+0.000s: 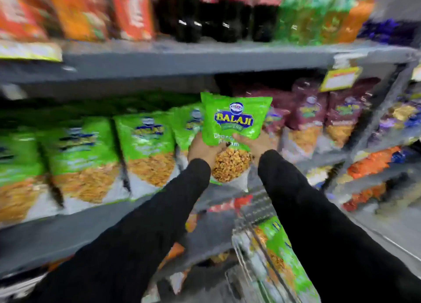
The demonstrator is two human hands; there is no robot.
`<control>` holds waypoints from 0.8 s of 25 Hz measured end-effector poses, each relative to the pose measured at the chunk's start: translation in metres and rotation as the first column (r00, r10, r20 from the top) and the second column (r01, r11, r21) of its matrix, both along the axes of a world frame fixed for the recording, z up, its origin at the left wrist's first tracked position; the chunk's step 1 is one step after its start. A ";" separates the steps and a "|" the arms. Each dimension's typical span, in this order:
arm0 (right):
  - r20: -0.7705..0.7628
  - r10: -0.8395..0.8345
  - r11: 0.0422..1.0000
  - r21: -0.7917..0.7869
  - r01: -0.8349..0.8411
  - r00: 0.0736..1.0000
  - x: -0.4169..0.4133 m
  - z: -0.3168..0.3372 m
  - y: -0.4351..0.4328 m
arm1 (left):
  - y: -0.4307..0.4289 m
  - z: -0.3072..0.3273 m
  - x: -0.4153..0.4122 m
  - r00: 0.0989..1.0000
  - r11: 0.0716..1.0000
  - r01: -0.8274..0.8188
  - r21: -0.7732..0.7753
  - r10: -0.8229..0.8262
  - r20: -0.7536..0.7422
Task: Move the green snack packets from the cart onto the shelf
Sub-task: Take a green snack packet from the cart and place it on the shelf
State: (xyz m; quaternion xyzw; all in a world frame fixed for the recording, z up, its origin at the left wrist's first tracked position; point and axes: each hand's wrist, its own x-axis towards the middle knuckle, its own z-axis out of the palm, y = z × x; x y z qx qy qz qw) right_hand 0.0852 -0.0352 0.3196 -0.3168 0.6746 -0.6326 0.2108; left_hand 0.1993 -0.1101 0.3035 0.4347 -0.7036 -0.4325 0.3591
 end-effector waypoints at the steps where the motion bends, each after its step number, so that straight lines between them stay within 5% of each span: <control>1: 0.001 0.074 0.997 -0.005 -0.074 0.997 0.027 0.006 -0.022 | -0.017 0.005 0.034 0.999 0.999 -0.035 0.015 0.035 -0.021; 6: 0.049 0.307 0.951 -0.038 -0.306 0.950 0.169 0.004 -0.108 | -0.080 0.006 0.192 0.966 0.968 -0.238 0.076 0.244 -0.082; 11: 0.166 0.454 0.876 0.099 -0.473 0.876 0.292 -0.019 -0.168 | -0.114 -0.013 0.306 0.817 0.811 -0.547 0.208 0.571 -0.081; 20: -0.010 0.473 0.861 0.219 -0.459 0.881 0.340 -0.052 -0.204 | -0.136 -0.050 0.342 0.724 0.716 -0.648 0.259 0.685 -0.082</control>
